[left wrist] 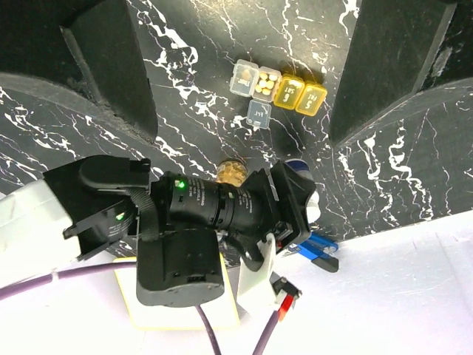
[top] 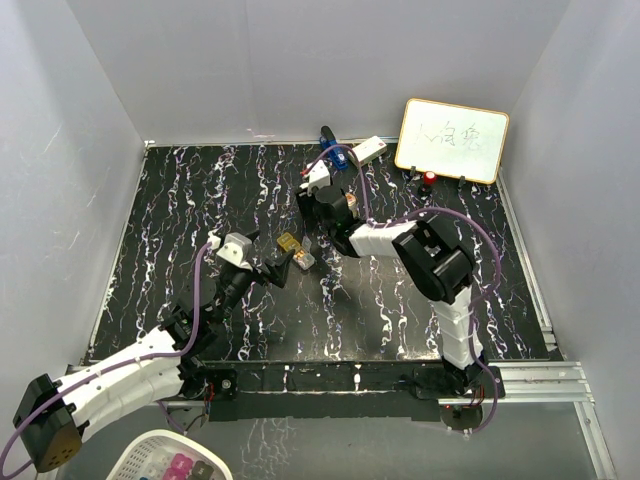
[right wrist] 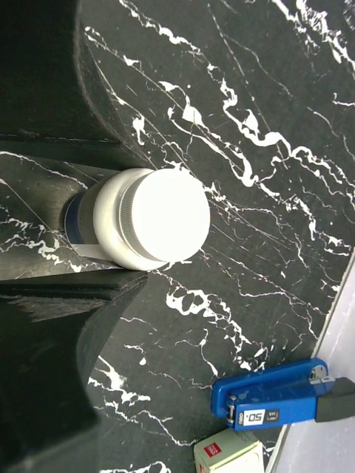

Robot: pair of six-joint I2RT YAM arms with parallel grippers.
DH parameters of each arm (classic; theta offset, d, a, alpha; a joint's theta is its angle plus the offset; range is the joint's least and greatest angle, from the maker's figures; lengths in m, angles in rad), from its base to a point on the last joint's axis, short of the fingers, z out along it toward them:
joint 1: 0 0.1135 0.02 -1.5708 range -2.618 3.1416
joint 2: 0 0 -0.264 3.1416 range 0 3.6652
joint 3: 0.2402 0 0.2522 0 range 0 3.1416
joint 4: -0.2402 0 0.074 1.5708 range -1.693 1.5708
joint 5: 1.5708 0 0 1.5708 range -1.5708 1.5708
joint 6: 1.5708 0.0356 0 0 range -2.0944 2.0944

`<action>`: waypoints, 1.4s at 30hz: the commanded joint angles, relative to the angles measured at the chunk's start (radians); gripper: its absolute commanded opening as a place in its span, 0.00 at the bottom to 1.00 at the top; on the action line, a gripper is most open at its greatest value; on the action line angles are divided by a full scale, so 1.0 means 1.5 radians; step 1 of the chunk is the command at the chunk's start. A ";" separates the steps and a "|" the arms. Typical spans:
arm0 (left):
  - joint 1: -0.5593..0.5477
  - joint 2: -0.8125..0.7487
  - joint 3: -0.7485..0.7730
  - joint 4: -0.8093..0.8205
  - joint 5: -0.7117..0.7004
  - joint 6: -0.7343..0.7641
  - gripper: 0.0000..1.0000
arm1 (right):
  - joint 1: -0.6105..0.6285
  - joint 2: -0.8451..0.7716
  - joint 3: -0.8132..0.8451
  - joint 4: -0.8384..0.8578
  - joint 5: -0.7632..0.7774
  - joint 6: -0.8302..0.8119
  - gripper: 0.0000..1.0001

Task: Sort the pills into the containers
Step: Place the pill bottle at the center of the board.

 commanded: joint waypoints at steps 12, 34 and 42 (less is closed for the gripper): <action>-0.002 -0.016 0.006 -0.033 -0.022 -0.001 0.99 | -0.013 0.111 0.157 0.079 -0.029 0.009 0.00; -0.001 -0.008 0.007 -0.045 -0.022 -0.003 0.99 | -0.019 0.116 0.087 0.125 -0.051 0.047 0.35; -0.002 0.006 0.016 -0.047 -0.020 -0.005 0.99 | -0.018 0.101 0.082 0.115 -0.052 0.043 0.87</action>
